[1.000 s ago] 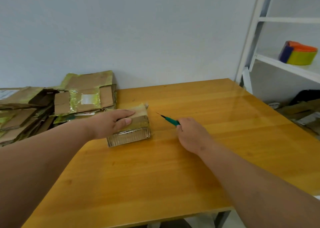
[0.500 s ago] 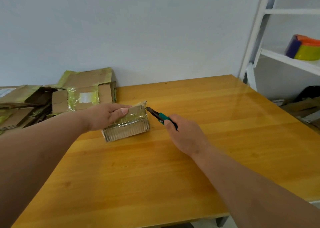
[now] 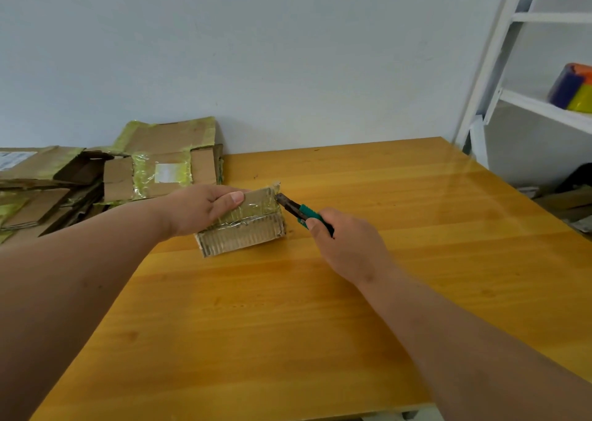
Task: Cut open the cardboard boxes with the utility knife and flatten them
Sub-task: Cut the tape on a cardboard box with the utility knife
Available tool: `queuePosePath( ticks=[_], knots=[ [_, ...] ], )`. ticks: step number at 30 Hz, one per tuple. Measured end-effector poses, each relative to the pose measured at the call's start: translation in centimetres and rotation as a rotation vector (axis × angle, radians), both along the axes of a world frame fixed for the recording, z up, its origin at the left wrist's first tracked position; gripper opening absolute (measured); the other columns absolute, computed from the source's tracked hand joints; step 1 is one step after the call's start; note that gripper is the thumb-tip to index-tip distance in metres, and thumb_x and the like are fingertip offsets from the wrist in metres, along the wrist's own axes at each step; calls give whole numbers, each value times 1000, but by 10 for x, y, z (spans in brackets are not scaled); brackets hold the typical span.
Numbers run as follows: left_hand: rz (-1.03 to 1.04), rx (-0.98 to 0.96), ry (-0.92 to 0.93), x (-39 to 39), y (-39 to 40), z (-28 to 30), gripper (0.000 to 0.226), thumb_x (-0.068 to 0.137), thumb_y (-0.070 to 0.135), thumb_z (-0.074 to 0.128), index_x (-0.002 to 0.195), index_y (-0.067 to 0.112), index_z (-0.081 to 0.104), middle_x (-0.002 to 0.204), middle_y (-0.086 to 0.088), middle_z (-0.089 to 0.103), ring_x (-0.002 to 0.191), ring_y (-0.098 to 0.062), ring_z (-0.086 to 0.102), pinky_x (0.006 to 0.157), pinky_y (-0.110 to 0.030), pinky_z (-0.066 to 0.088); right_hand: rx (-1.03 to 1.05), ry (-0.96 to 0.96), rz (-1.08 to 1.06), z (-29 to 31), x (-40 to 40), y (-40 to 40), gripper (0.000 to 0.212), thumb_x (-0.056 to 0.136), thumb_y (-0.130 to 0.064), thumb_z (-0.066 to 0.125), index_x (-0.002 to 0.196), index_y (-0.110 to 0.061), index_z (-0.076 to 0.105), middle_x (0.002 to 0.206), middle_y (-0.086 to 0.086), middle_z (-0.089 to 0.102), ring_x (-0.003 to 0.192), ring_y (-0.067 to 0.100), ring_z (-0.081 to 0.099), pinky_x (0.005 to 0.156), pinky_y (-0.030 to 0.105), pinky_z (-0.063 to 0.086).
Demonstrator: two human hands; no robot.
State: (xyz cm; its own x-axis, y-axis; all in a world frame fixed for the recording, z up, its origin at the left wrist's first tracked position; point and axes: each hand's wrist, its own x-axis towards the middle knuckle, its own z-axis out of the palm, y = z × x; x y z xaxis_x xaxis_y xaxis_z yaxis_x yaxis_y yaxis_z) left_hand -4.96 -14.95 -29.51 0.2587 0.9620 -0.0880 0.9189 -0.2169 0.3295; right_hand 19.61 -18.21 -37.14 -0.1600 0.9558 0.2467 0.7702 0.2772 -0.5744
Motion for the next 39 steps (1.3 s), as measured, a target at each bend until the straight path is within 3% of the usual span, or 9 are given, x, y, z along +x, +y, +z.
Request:
queuePosePath(
  ticks=[11, 21, 29, 39],
  knots=[
    [-27, -10, -27, -3, 4, -3, 47, 99, 49, 29, 141, 36, 46, 134, -6, 56, 128, -25, 46, 104, -35, 33, -7, -90, -58, -7, -1, -9, 33, 104, -43, 40, 77, -24, 48, 70, -6, 57, 54, 13, 49, 46, 27, 35],
    [-61, -18, 1, -6, 6, -4, 48, 97, 52, 28, 141, 42, 44, 134, -3, 58, 128, -24, 47, 106, -38, 35, -40, -193, -101, -6, 0, -17, 36, 103, -46, 37, 73, -28, 40, 73, -8, 54, 58, 10, 47, 48, 27, 31],
    [-19, 3, -24, -6, 3, -1, 47, 99, 49, 29, 138, 34, 50, 131, -7, 59, 124, -26, 50, 101, -36, 35, -50, -308, -103, -5, 3, -25, 38, 104, -47, 35, 70, -29, 31, 69, -9, 48, 56, 8, 41, 48, 29, 28],
    [-43, -69, 84, -3, -2, 5, 49, 98, 53, 25, 145, 45, 35, 136, -3, 56, 127, -24, 47, 103, -36, 34, -57, -219, -136, 0, 11, -23, 35, 102, -43, 41, 71, -27, 43, 68, -8, 52, 54, 11, 45, 47, 27, 28]
  ],
)
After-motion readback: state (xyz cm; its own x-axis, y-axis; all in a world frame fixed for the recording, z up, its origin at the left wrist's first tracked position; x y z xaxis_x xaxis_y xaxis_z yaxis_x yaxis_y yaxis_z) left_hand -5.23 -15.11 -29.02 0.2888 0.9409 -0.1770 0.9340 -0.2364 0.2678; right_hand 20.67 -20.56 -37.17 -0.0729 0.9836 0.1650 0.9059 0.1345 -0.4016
